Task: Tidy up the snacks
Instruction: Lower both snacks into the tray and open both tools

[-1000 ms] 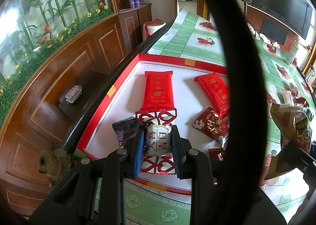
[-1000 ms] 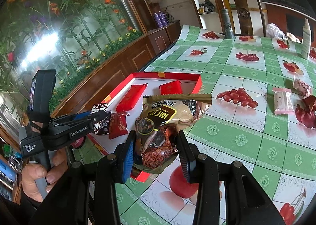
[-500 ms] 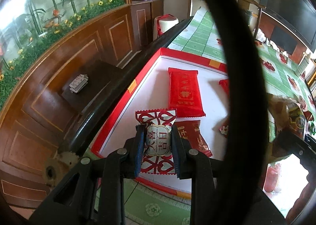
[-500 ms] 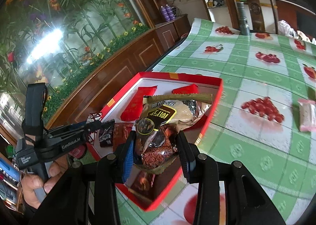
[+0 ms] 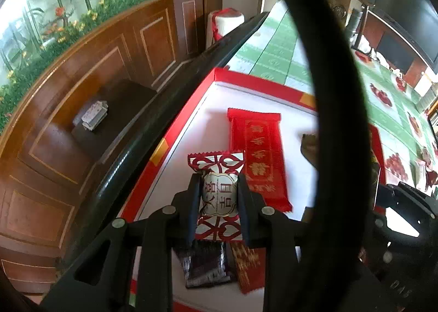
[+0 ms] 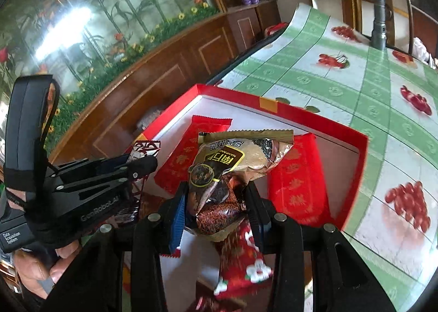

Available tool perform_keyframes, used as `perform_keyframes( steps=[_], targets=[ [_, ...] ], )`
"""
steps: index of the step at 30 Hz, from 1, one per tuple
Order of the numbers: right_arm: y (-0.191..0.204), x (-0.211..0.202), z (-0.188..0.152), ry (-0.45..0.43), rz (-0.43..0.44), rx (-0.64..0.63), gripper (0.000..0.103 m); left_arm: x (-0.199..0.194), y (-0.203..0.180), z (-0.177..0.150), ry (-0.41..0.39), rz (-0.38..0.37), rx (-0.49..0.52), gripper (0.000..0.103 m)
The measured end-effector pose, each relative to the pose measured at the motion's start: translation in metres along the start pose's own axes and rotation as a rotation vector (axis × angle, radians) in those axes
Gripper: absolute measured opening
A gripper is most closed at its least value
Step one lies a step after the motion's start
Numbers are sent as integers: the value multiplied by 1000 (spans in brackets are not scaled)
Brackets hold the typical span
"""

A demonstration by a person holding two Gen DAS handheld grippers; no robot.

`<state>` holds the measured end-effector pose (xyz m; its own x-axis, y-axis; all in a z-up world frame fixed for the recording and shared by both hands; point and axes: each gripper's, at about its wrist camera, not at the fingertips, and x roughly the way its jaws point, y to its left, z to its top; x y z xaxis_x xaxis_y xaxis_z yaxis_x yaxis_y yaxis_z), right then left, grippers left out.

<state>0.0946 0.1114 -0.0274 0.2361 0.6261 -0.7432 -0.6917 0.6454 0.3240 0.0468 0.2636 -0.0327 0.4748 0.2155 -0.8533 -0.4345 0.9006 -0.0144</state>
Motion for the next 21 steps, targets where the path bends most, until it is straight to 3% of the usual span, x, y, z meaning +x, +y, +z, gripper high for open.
perform_keyframes(
  steps=[7,17,21],
  targets=[
    [-3,16,-1,41,2,-1,40,11,3,3,14,11,-4,27],
    [-2,19,2,34,4,2,43,11,-1,3,0,40,15,28],
    [0,13,-1,22,-25,-15,46,8,-3,3,-7,65,21,39]
  ],
)
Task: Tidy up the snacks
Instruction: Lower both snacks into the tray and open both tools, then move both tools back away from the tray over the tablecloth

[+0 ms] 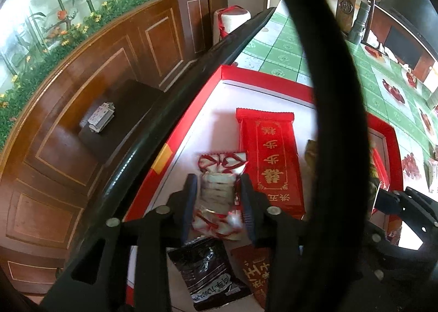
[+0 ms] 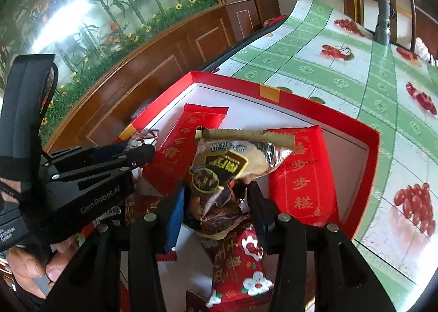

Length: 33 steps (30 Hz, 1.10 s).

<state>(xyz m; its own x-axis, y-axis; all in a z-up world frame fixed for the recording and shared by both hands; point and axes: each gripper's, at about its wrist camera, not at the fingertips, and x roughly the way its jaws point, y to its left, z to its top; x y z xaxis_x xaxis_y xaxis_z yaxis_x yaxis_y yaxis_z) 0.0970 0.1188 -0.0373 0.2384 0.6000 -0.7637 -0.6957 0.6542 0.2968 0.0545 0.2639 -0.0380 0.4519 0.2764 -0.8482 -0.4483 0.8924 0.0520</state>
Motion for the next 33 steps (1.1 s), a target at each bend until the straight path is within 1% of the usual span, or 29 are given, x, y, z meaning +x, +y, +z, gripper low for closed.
perform_keyframes(
  steps=[1,2,3,4,5,7,10,11,17,23,33],
  targets=[
    [0,-3,-2,-4,-8,-1,47,-1,0,0,1,6,3,48],
    [0,-6,-4,-11,-23,0,50,-2,-1,-1,4,10,4,61],
    [0,-10,-6,-18,-33,-1,51,-3,-1,-2,3,11,4,68],
    [0,-15,-9,-28,-45,-3,52,-4,-1,-3,0,8,3,79],
    [0,-21,-13,-38,-51,-7,55,-7,-1,-4,-4,9,5,82],
    [0,-36,-24,-60,-59,-6,56,-12,-2,-7,-9,19,6,82],
    [-5,-62,-42,-101,-65,11,57,-22,-4,-11,-20,14,5,82],
    [-7,-68,-47,-112,-67,20,59,-26,-6,-13,-26,9,8,82],
    [-35,-107,-80,-153,-102,121,60,-45,-25,-26,-44,-11,39,84],
    [-52,-130,-101,-174,-121,181,60,-59,-46,-37,-43,-35,74,84],
    [-77,-161,-138,-202,-139,255,60,-87,-78,-50,-69,-55,139,86]
  ],
)
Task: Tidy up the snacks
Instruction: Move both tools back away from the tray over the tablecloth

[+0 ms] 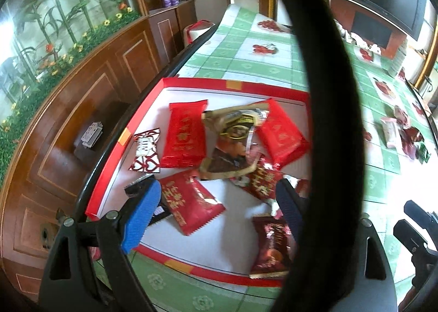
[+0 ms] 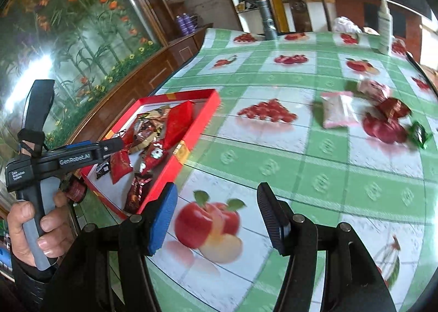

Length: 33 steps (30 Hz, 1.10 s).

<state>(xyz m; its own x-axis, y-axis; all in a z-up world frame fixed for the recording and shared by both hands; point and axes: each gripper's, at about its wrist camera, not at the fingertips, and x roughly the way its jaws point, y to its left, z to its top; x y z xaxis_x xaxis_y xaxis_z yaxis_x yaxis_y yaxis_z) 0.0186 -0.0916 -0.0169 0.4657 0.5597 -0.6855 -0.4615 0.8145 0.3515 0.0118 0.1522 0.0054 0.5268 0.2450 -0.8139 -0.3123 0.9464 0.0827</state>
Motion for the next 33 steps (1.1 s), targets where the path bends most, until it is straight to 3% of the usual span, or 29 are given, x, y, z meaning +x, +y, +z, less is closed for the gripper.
perform_keyframes(
  steps=[19,33],
  targets=[
    [-92,-59,-37,-68,-112,206,61,-23,-72,-12,-6,-75,129,86],
    [-121,-77,-44,-111,-148,261,61,-33,-109,-19,-5,-114,191,86]
  ],
)
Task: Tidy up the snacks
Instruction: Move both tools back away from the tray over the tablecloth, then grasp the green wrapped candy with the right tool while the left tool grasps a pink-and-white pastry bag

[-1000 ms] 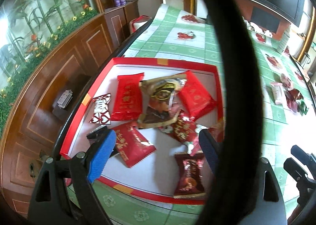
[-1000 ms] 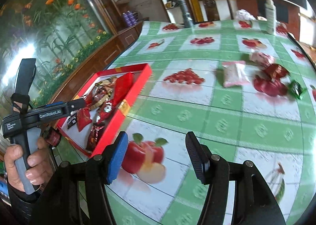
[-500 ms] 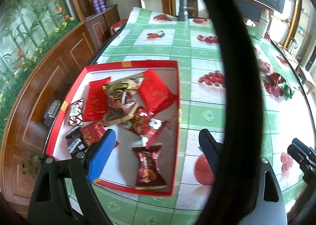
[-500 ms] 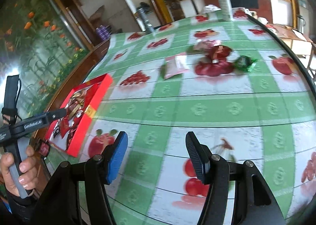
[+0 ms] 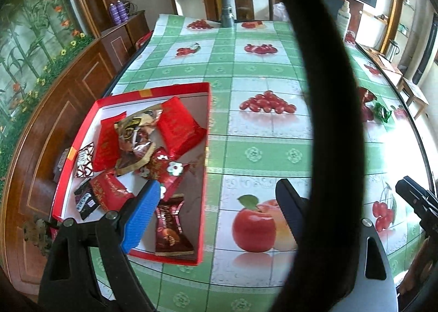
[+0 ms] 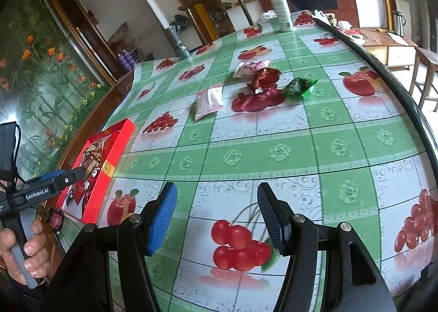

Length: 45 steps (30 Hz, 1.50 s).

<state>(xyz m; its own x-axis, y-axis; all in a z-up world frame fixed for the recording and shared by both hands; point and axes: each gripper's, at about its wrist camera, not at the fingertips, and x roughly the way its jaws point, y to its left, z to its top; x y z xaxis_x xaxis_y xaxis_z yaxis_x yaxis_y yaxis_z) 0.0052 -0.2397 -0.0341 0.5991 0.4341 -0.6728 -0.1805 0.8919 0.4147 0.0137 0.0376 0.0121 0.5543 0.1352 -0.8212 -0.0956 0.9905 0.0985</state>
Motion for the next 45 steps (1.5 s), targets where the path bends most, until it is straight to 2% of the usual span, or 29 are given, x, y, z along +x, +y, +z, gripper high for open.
perform_keyframes(
  steps=[12,25,33,35,41,45],
  targets=[
    [-24,-8,6,-26,-31,45,61,3,-30,5,4,-32,44,86],
    [-39,1,26,-44,-103,81,61,17,-43,18,26,-73,49,86],
    [-45,10,39,-35,-125,103,62,30,-54,35,35,-111,40,86],
    [-46,13,43,-34,-124,113,65,36,-58,42,40,-123,35,86],
    [-49,22,54,-42,-145,112,66,62,-76,67,80,-205,8,86],
    [-56,33,61,-30,-157,135,66,80,-90,78,114,-217,11,86]
  ],
)
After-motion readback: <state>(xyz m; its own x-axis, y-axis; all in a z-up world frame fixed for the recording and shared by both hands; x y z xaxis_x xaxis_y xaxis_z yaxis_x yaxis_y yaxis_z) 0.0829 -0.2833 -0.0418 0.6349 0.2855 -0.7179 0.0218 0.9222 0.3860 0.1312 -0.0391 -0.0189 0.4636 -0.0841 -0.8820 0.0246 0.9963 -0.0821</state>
